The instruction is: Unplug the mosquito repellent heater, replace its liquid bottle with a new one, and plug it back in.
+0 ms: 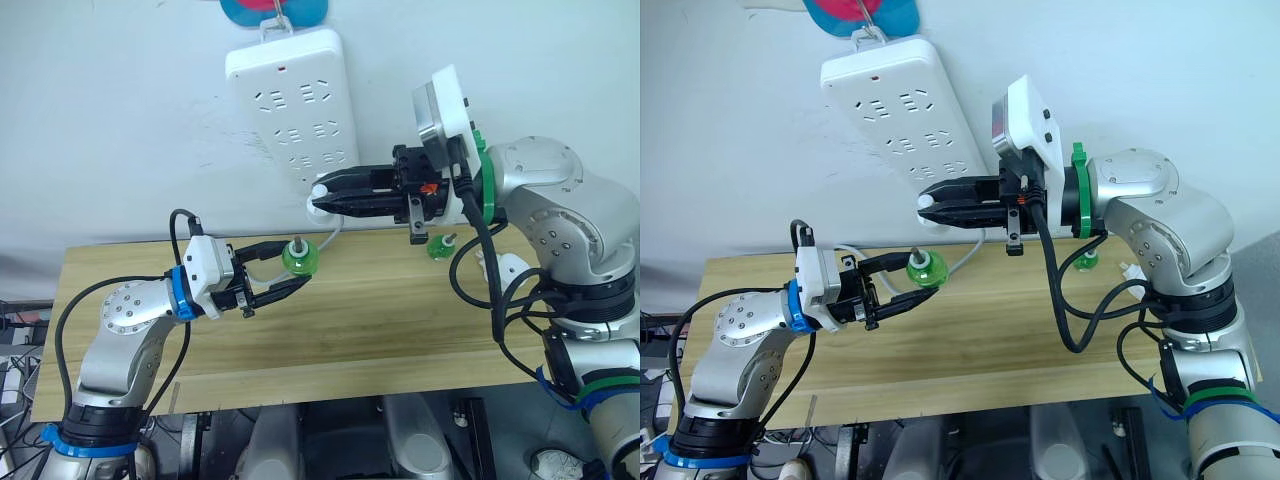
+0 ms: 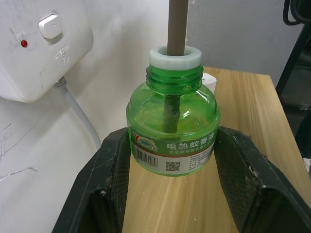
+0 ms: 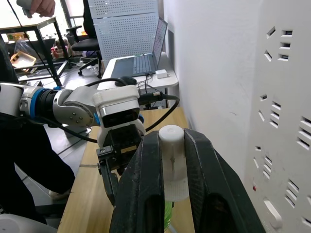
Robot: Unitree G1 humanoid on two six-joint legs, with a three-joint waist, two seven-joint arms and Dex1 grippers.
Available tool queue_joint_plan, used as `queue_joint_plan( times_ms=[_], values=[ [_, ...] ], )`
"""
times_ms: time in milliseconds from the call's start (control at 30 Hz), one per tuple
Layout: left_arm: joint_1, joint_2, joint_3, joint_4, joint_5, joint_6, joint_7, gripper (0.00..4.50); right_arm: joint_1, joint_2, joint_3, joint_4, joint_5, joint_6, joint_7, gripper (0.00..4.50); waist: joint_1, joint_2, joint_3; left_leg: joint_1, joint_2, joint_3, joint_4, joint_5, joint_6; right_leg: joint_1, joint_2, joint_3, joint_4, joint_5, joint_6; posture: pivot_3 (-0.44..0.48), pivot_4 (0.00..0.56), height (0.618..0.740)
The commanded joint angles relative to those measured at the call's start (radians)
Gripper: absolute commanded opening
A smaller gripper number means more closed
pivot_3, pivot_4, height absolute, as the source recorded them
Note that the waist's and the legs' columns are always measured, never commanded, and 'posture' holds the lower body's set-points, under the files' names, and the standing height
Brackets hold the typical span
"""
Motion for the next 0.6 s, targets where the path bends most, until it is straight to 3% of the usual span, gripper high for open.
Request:
queue_joint_plan(
  times_ms=[33, 167, 300, 600],
  values=[
    [0.01, -0.003, 0.019, -0.018, -0.006, -0.027, 0.0, 2.23, -0.012, -0.014, -0.03, -0.029, 0.013, -0.011, 0.013, 0.27, -0.003, 0.0, 0.0, 0.0, 0.0, 0.0, 0.0, 0.0, 0.0, 0.0, 0.0, 0.0, 0.0, 0.0, 0.0, -0.235, 0.352, 0.74],
    [0.012, 0.0, 0.022, -0.027, -0.009, -0.023, 0.003, 2.23, 0.007, -0.028, -0.026, -0.02, -0.008, -0.019, 0.006, 0.27, -0.004, 0.0, 0.0, 0.0, 0.0, 0.0, 0.0, 0.0, 0.0, 0.0, 0.0, 0.0, 0.0, 0.0, 0.0, -0.232, 0.35, 0.74],
    [0.023, 0.008, 0.031, -0.057, -0.018, -0.01, 0.01, 2.23, 0.129, -0.116, -0.016, -0.003, -0.102, -0.08, 0.009, 0.27, 0.003, -0.004, -0.006, 0.0, 0.0, -0.001, 0.0, 0.0, 0.0, 0.001, 0.0, -0.002, -0.001, 0.0, 0.0, -0.23, 0.348, 0.74],
    [0.017, 0.002, 0.02, -0.106, -0.022, 0.014, 0.038, 2.23, 0.383, -0.183, -0.048, 0.014, -0.26, -0.198, -0.079, 0.27, -0.001, -0.004, -0.01, 0.0, 0.0, 0.001, 0.0, 0.0, 0.0, 0.0, -0.001, 0.0, 0.0, 0.0, 0.0, -0.232, 0.343, 0.74]
  ],
)
